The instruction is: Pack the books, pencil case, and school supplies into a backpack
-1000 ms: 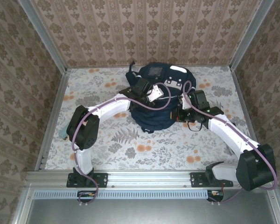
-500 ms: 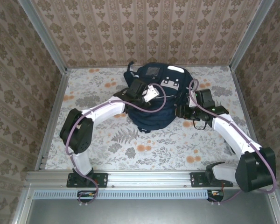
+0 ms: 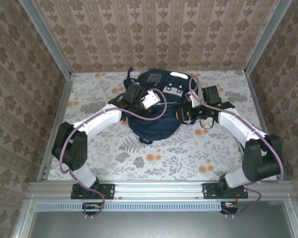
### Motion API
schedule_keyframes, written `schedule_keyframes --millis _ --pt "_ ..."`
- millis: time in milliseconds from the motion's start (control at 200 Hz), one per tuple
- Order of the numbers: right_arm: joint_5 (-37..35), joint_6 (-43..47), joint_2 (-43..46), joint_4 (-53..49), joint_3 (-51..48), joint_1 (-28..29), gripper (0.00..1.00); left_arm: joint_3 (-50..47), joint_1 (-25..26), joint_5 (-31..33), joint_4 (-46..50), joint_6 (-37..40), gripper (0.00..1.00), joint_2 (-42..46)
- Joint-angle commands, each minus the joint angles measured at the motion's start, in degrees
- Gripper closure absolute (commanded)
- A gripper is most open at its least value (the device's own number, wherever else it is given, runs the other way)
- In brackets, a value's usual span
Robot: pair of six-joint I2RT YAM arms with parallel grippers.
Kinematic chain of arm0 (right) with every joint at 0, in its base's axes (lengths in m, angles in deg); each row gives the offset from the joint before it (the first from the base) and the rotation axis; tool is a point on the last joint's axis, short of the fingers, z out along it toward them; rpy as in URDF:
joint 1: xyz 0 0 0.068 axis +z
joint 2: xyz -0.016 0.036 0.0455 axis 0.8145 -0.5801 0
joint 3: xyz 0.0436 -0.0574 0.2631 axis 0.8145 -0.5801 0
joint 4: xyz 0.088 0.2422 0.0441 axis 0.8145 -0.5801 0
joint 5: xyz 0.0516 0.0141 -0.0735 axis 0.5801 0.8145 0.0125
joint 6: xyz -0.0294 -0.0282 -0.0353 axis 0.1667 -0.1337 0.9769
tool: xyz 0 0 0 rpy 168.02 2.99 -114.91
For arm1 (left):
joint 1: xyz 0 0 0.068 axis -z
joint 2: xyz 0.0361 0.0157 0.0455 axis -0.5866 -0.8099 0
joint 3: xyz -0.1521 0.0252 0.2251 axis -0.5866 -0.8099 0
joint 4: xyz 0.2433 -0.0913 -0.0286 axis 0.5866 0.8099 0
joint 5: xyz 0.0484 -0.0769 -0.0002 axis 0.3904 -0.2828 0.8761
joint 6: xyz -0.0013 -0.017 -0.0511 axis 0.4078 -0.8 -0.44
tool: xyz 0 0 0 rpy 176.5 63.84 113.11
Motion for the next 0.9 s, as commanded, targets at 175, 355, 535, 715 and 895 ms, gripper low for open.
schedule_keyframes --millis 175,355,535,715,895 --pt "-0.21 9.65 -3.94 -1.55 3.25 0.17 0.49 3.43 -0.95 -1.12 -0.23 2.46 1.0 3.0" --pt "1.28 10.85 -6.41 -0.74 4.3 0.18 0.52 4.79 -0.88 -1.25 1.04 3.64 1.0 2.87" --pt "-0.52 10.69 -5.52 -2.24 3.68 0.64 0.8 5.39 -0.78 0.63 0.95 2.73 1.0 2.58" --pt "-9.32 6.26 0.91 -3.44 1.95 1.61 0.97 5.18 -0.39 5.05 -0.79 1.32 1.0 2.39" --pt "-12.61 1.58 4.12 -6.61 3.49 7.9 0.99 6.32 1.34 9.82 -1.92 -2.88 1.0 0.85"
